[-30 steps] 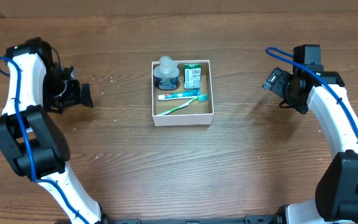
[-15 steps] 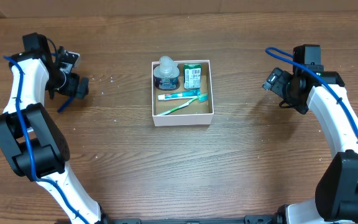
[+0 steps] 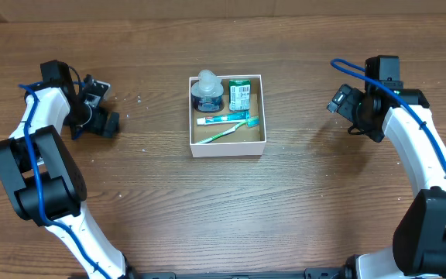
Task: Pack container
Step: 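Move the left gripper to the blue razor and grasp its handle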
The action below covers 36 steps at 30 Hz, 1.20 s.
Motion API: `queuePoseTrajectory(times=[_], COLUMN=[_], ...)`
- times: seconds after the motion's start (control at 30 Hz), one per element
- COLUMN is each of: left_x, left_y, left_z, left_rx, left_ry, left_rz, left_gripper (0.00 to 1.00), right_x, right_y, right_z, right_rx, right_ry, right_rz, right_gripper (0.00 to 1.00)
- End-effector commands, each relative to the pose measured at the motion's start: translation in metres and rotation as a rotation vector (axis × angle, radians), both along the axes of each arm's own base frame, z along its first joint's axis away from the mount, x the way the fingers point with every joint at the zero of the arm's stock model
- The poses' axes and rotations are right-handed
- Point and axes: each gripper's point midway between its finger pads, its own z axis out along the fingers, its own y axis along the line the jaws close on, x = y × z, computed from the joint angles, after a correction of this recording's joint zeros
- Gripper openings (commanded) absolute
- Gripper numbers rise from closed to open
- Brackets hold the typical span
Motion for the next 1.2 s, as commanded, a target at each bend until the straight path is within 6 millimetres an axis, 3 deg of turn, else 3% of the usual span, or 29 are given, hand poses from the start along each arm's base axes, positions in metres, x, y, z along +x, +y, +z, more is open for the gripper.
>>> queuePoseTrajectory(times=[0.0,0.07,0.2,0.33,0.43,0.57,0.7,0.8,0.97,1.17], left_x=[-0.003,-0.004,-0.007,-0.009,-0.010,-0.024,-0.036,-0.029,-0.010,0.040], left_y=[-0.030,-0.040,-0.041,-0.036,-0.031,-0.001,0.003,0.008,0.009,-0.007], left_z=[0.004,0.006,0.006,0.004,0.002,-0.005,-0.006,-0.005,0.007,0.058], left_rx=[-0.166,-0.223,-0.229,-0.206,-0.198,-0.049,-0.067,-0.084,-0.080,-0.011], left_ry=[-0.013,-0.016,-0.005,0.014,0.043,0.123,0.181,0.155,0.084,-0.071], left_rz=[0.006,-0.002,-0.001,0.037,0.145,0.371,0.581,0.671,0.635,0.305], left_gripper=[1.00,1.00,0.69,0.54,0.57,0.70,0.69,0.72,0.73,0.77], right_x=[0.007,0.007,0.007,0.007,0.007,0.007,0.007,0.007,0.007,0.007], right_y=[-0.002,-0.002,-0.002,-0.002,-0.002,-0.002,-0.002,-0.002,-0.002,-0.002], right_z=[0.006,0.006,0.006,0.006,0.006,0.006,0.006,0.006,0.006,0.006], right_rx=[-0.010,-0.010,-0.010,-0.010,-0.010,-0.010,-0.010,-0.010,-0.010,-0.010], right_ry=[-0.020,-0.020,-0.020,-0.020,-0.020,-0.020,-0.020,-0.020,-0.020,-0.020], right_rz=[-0.004,-0.004,-0.005,-0.004,-0.004,-0.004,-0.004,-0.005,-0.004,-0.004], right_gripper=[1.00,1.00,1.00,1.00,1.00,1.00,1.00,1.00,1.00,1.00])
